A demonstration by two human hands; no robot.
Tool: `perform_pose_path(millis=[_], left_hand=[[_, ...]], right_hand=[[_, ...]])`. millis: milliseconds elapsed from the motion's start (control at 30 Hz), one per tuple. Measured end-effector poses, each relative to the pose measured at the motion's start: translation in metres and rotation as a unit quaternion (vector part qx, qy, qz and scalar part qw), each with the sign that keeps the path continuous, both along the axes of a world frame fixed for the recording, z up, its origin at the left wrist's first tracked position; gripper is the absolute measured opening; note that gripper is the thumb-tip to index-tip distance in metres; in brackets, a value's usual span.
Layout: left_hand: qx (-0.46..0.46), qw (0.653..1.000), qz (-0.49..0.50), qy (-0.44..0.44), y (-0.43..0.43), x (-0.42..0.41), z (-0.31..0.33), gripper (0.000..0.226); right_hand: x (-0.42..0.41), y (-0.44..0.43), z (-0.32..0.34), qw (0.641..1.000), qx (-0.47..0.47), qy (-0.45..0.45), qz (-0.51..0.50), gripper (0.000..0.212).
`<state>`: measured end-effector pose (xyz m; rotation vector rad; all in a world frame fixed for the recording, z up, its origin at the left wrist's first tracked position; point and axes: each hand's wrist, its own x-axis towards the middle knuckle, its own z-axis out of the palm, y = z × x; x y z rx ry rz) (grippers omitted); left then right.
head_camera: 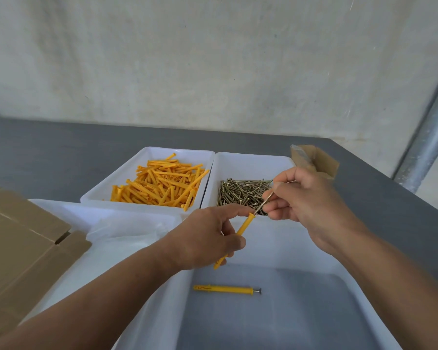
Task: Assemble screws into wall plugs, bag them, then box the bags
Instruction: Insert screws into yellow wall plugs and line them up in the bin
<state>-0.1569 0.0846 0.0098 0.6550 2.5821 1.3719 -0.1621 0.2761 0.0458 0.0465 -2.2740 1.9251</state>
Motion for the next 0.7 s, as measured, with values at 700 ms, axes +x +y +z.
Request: perform_pose_path(millis=[700], left_hand=[[-0.246, 0.964, -0.017, 0.105, 0.003, 0.008, 0.003, 0.019]], right_hand=[[0.013, 0.0, -0.014, 0.833, 0.509, -0.062, 0.208, 0.008]])
